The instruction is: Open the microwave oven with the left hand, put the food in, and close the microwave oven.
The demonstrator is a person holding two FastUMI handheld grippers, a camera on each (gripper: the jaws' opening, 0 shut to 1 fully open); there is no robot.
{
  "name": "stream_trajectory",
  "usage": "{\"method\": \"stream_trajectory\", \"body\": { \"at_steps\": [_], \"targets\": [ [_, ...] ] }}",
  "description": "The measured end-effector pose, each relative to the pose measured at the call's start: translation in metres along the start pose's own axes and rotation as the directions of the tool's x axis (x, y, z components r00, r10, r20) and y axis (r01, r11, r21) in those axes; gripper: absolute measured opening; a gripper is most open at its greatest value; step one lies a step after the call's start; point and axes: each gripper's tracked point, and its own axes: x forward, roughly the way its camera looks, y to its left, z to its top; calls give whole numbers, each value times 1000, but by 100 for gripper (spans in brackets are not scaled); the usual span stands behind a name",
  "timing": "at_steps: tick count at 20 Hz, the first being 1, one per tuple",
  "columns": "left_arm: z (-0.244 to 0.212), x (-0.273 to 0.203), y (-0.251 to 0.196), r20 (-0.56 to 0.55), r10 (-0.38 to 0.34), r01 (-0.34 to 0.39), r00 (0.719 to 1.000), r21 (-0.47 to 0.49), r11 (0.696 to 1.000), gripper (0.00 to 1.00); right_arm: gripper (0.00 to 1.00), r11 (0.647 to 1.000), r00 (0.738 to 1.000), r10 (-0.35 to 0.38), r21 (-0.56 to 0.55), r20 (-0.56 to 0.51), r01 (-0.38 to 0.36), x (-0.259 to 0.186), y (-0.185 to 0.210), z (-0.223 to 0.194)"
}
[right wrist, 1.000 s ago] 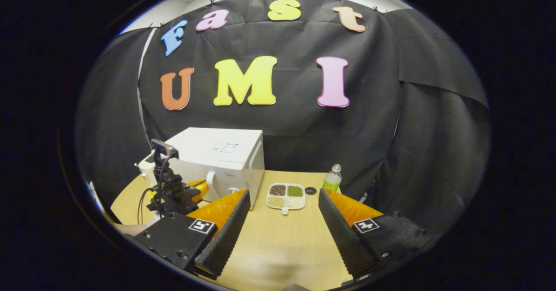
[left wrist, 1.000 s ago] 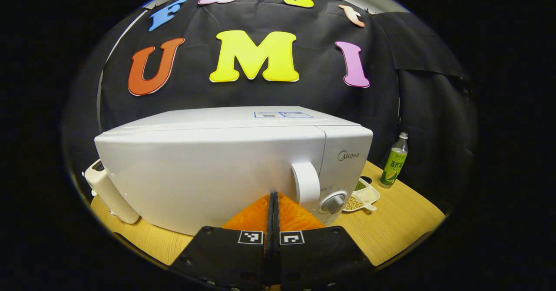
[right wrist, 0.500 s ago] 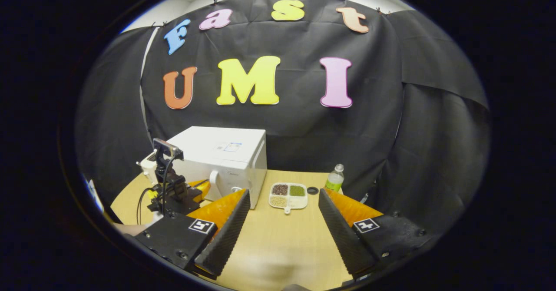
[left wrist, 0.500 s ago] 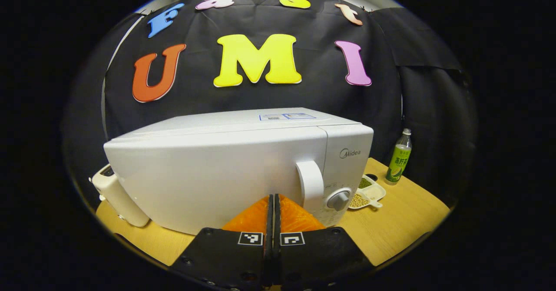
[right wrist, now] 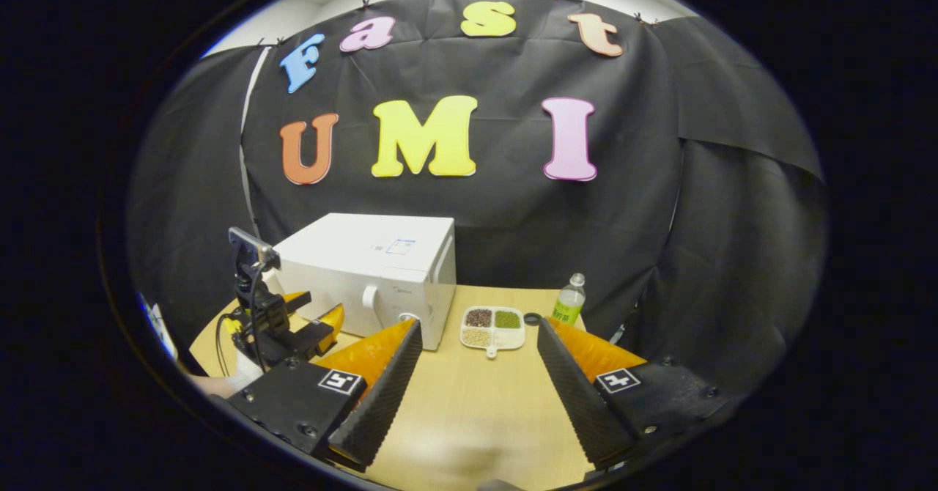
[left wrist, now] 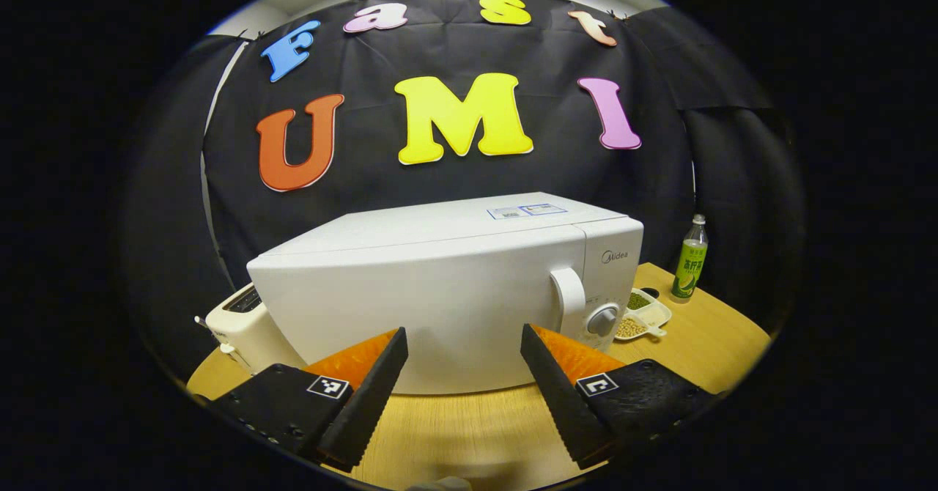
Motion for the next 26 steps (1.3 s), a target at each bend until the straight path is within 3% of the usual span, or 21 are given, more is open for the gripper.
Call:
{"method": "stream_trajectory", "body": {
  "at_steps": [2,3,4,6,7,9,10,11,14,15,17,18,19,20,21,22,23,24,25,26],
  "targets": [
    [-1,-19,7,-36,46,-45,998,21,999,96,100,1000,1000,1,8,5,-1,-1,3,-3],
    [1,-28,6,-40,47,-46,998,25,999,97,92,1000,1000,3,18,5,-3,-2,5,-4],
    [6,-38,2,-34,35,-35,999,19,999,96,100,1000,1000,7,27,7,-7,-3,7,-6],
    [19,-60,-2,-10,13,-13,1000,9,1000,96,100,1000,1000,7,30,10,-7,-5,9,-8],
    [26,-70,-2,-2,9,-9,1000,7,1000,97,92,1000,1000,6,29,14,-6,-6,11,-8],
    [38,-90,3,-6,12,-12,1000,-5,1000,96,92,999,1000,8,33,23,-9,-9,14,-7],
    [47,-100,7,-3,22,-22,1000,-19,1000,97,100,999,999,11,41,33,-12,-10,16,-5],
    [57,-112,10,6,23,-23,1000,-27,999,96,100,999,999,8,47,43,-10,-12,17,-3],
    [89,-143,21,38,18,-17,999,-28,999,96,92,998,997,6,63,81,-12,-17,25,6],
    [100,-152,28,49,28,-27,998,-26,999,96,100,998,995,2,67,102,-9,-19,27,11],
    [123,-170,42,79,41,-39,996,-26,999,96,100,997,990,-4,75,143,-7,-24,32,22],
    [134,-177,48,93,48,-46,994,-24,999,96,92,997,987,-4,76,161,-8,-26,36,27],
    [143,-184,56,100,61,-59,993,-22,998,100,100,997,984,-4,74,178,-9,-28,39,33],
    [153,-191,65,109,75,-72,991,-28,997,100,92,997,981,-5,71,194,-9,-30,42,39],
    [164,-200,71,128,81,-77,988,-40,996,96,92,998,978,-8,68,208,-6,-33,43,44],
    [176,-208,78,151,91,-84,984,-54,995,96,100,998,975,-12,65,221,-2,-34,45,48],
    [187,-213,84,177,102,-93,979,-59,994,96,92,998,973,-18,67,230,2,-36,45,53],
    [196,-217,88,198,108,-100,974,-53,994,96,92,997,972,-19,74,236,2,-38,46,56],
    [204,-220,90,216,109,-102,970,-41,994,96,100,997,972,-18,80,233,-1,-39,48,58],
    [212,-223,93,237,112,-109,965,-29,994,96,92,996,971,-14,86,237,-7,-41,51,62]
  ]
}}
